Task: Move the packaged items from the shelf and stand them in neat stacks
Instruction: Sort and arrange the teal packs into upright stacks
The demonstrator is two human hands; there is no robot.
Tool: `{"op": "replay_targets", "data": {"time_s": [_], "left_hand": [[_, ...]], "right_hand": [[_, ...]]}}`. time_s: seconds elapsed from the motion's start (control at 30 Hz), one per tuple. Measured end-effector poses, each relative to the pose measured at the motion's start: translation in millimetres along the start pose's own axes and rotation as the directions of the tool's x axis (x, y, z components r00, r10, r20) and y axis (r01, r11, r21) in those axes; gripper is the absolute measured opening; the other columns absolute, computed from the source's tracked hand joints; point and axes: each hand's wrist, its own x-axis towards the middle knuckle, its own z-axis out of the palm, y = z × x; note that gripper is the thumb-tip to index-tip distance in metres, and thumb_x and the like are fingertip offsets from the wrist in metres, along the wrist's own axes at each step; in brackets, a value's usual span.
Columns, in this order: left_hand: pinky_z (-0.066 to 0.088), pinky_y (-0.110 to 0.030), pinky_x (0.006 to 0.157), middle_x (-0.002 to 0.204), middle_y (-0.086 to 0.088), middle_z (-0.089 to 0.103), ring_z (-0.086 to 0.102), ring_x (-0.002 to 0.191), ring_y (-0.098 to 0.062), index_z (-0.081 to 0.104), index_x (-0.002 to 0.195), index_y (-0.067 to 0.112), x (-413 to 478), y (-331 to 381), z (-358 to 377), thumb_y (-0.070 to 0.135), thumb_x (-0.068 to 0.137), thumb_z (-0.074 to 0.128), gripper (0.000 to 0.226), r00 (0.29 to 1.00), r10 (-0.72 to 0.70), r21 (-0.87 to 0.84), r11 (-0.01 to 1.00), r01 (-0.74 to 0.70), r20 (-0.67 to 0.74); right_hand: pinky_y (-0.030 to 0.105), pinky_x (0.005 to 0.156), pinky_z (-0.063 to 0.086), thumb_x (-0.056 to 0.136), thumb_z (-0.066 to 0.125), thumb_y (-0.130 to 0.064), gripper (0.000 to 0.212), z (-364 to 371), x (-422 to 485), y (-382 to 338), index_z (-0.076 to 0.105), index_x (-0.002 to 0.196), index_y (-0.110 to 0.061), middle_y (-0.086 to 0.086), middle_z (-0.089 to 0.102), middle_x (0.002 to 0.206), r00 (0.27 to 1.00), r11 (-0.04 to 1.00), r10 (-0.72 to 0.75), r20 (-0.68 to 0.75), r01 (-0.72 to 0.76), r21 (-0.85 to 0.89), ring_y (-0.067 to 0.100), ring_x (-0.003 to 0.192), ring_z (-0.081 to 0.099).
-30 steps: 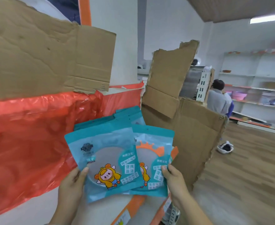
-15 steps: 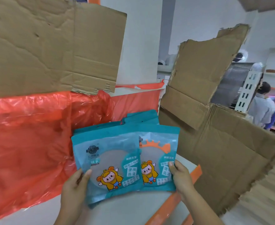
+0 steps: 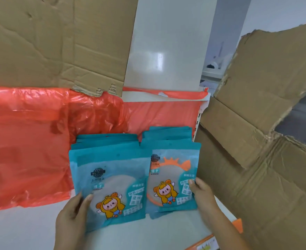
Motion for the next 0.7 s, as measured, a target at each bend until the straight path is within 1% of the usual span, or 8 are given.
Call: {"op": "replay_targets", "data": {"time_s": [0.07, 0.13, 0.23, 0.33, 0.43, 0.57, 0.63, 0.7], "left_hand": [[0.043, -0.012, 0.074, 0.096, -0.007, 0.063, 0.055, 0.093, -0.022, 0.066, 0.1, 0.014, -3.4, -6.1, 2.4, 0.013, 0.089, 0.061, 0.012, 0.999, -0.022, 0.029, 0.999, 0.024, -0.042], [0.043, -0.03, 0.086, 0.101, -0.009, 0.061, 0.053, 0.097, -0.025, 0.067, 0.103, 0.01, -5.6, -16.6, 1.8, 0.016, 0.089, 0.061, 0.016, 0.992, -0.061, 0.065, 0.996, 0.068, -0.11], [0.045, -0.049, 0.093, 0.105, -0.015, 0.061, 0.054, 0.102, -0.03, 0.069, 0.106, 0.009, -5.9, -31.0, -2.2, 0.029, 0.088, 0.061, 0.028, 0.976, -0.107, 0.144, 0.98, 0.136, -0.192], [0.047, -0.049, 0.087, 0.1, -0.016, 0.062, 0.056, 0.096, -0.03, 0.069, 0.109, 0.009, -3.8, -31.3, -4.4, 0.032, 0.087, 0.061, 0.033, 0.971, -0.127, 0.157, 0.974, 0.16, -0.202], [0.048, -0.045, 0.084, 0.101, -0.013, 0.061, 0.056, 0.091, -0.027, 0.068, 0.112, 0.009, -4.2, -26.8, -2.5, 0.032, 0.087, 0.061, 0.035, 0.973, -0.124, 0.167, 0.973, 0.157, -0.195], [0.045, -0.041, 0.082, 0.107, -0.011, 0.056, 0.055, 0.092, -0.028, 0.064, 0.118, 0.012, -7.6, -27.0, 0.0, 0.032, 0.089, 0.06, 0.036, 0.963, -0.169, 0.138, 0.97, 0.2, -0.208], [0.046, -0.04, 0.078, 0.107, -0.012, 0.058, 0.055, 0.091, -0.029, 0.064, 0.118, 0.012, -8.6, -26.8, 0.1, 0.032, 0.089, 0.059, 0.036, 0.966, -0.167, 0.138, 0.971, 0.196, -0.198], [0.046, -0.039, 0.072, 0.106, -0.013, 0.06, 0.056, 0.089, -0.029, 0.063, 0.118, 0.013, -9.4, -26.6, 0.4, 0.03, 0.09, 0.058, 0.034, 0.969, -0.157, 0.149, 0.971, 0.186, -0.188]], "right_hand": [[0.046, 0.083, 0.055, 0.099, 0.045, -0.021, 0.021, -0.3, 7.4, 5.0, 0.065, 0.098, -0.014, 0.011, 0.071, 0.098, 1.0, 1.0, 0.014, 0.016, -0.014, -0.011, 0.027, 0.09, 0.069], [0.044, 0.082, 0.057, 0.099, 0.046, -0.022, 0.019, 0.1, 12.8, 9.0, 0.064, 0.097, -0.017, 0.01, 0.068, 0.102, 1.0, 1.0, 0.016, 0.016, -0.016, -0.022, 0.026, 0.09, 0.068], [0.04, 0.076, 0.057, 0.098, 0.047, -0.022, 0.018, 1.5, 19.2, 12.6, 0.064, 0.096, -0.017, 0.011, 0.064, 0.107, 1.0, 0.999, -0.011, -0.002, 0.01, -0.054, 0.025, 0.091, 0.067], [0.029, 0.065, 0.053, 0.098, 0.047, -0.022, 0.019, 2.4, 22.4, 13.0, 0.062, 0.104, -0.012, 0.012, 0.061, 0.109, 0.999, 0.998, -0.024, -0.022, 0.023, -0.066, 0.023, 0.091, 0.065], [0.024, 0.06, 0.048, 0.098, 0.047, -0.02, 0.017, 1.7, 23.4, 10.2, 0.061, 0.105, -0.012, 0.01, 0.059, 0.112, 0.997, 0.996, -0.053, -0.055, 0.048, -0.079, 0.018, 0.088, 0.063], [0.023, 0.057, 0.046, 0.098, 0.048, -0.019, 0.025, -1.2, 25.1, 7.4, 0.058, 0.117, -0.008, 0.006, 0.056, 0.107, 0.992, 0.997, -0.059, -0.115, 0.052, -0.06, 0.013, 0.083, 0.06], [0.024, 0.058, 0.047, 0.098, 0.047, -0.02, 0.027, -2.9, 26.3, 10.1, 0.058, 0.118, -0.007, 0.004, 0.058, 0.101, 0.992, 0.997, -0.045, -0.119, 0.037, -0.061, 0.017, 0.086, 0.062], [0.026, 0.059, 0.05, 0.097, 0.048, -0.023, 0.03, -2.7, 27.7, 16.1, 0.057, 0.121, -0.008, 0.009, 0.059, 0.11, 0.992, 0.997, -0.026, -0.127, 0.017, -0.072, 0.023, 0.092, 0.064]]}}
